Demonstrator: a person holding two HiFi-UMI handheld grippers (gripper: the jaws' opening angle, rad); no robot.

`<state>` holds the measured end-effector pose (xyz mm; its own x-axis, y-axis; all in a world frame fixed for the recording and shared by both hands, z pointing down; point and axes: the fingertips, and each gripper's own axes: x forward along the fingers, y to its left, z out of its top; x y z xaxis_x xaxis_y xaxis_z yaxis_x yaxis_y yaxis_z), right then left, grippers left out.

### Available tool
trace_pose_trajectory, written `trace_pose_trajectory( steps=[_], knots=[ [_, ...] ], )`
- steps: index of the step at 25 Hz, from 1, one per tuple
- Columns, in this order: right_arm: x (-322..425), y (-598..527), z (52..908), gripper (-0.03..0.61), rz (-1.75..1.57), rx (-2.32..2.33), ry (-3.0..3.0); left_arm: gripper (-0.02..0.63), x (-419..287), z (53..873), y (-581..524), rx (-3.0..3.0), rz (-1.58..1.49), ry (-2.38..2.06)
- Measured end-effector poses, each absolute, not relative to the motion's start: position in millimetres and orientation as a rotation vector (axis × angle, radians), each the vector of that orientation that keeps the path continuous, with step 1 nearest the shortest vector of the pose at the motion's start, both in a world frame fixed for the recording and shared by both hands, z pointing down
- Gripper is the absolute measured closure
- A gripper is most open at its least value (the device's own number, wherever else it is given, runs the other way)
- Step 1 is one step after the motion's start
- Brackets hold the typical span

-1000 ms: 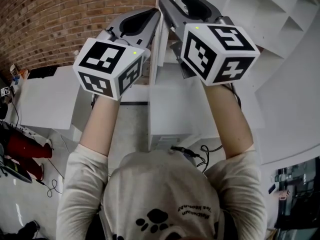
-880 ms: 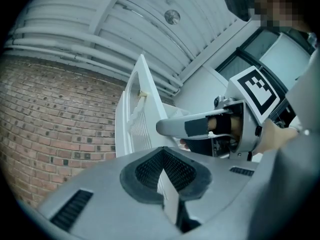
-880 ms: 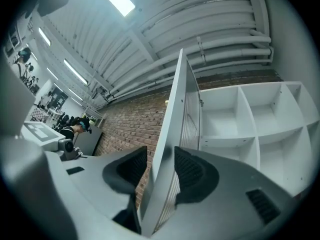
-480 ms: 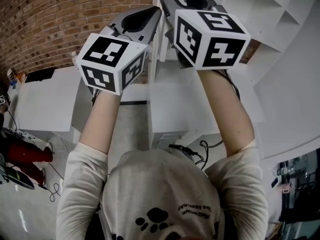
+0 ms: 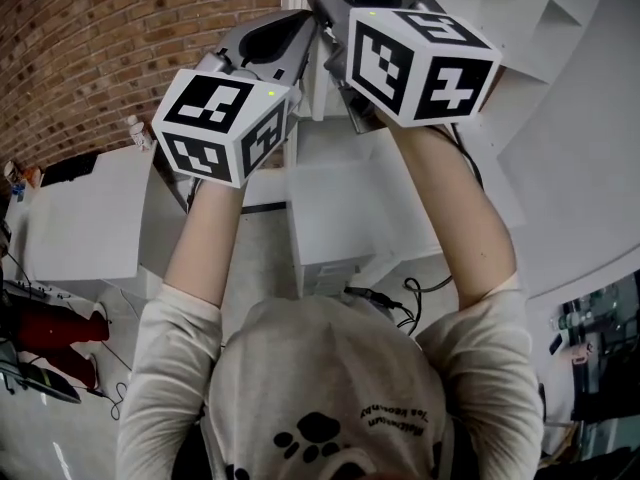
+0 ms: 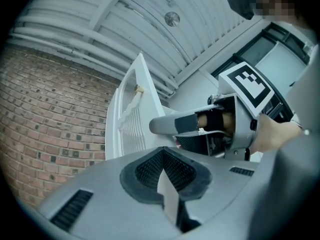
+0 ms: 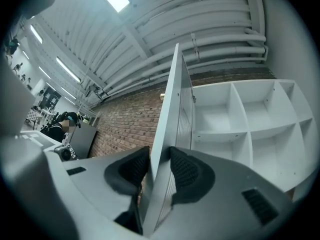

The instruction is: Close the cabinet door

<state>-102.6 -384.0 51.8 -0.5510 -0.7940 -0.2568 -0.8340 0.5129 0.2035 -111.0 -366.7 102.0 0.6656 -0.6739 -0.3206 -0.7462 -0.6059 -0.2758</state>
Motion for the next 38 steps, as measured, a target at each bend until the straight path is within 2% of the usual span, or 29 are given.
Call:
trace_pose_trajectory(
  steps=[10,38],
  knots=[
    [-62.4,-393.8,50.8,0.465,0.439,-1.485,2.611,0.604,-86.5,103.9,-372.1,-2.545,0.282,1.026],
    [15.7,-421.1,53.9,0.483,0.380,-1.448,2.633,0.604,-26.3,114.1,-405.5,-2.562,0.253,0.956]
  ],
)
